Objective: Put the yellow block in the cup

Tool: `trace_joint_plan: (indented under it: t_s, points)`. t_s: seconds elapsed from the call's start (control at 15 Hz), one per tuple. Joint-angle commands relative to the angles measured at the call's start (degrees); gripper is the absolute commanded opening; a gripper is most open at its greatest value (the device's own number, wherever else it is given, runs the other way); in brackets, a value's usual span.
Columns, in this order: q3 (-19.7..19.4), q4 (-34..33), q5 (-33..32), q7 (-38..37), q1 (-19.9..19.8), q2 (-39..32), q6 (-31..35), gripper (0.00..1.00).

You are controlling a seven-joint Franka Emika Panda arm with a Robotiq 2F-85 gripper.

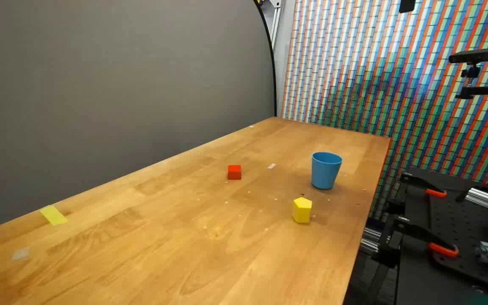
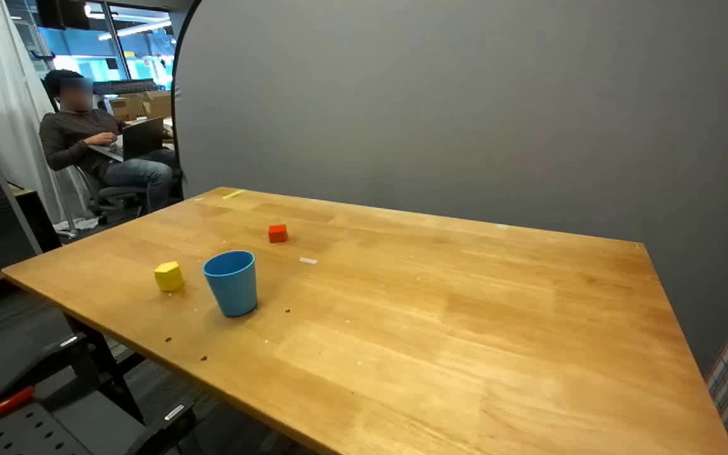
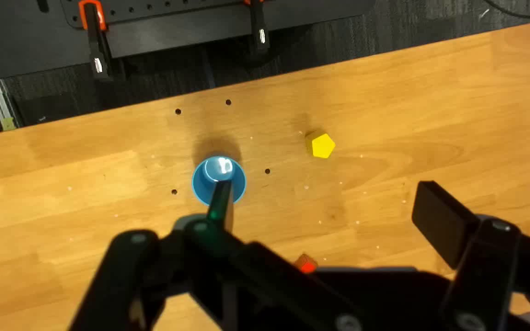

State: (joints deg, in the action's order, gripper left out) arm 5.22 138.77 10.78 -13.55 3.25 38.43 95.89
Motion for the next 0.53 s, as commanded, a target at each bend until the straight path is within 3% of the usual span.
trace_joint_plan:
  t_s: [0.0, 0.47]
  points:
    - [0.47, -0.41, 0.26, 0.30, -0.65, 0.00, -0.18, 1.00]
    - [0.47, -0.97, 0.26, 0.31, -0.66, 0.25, -0.19, 1.00]
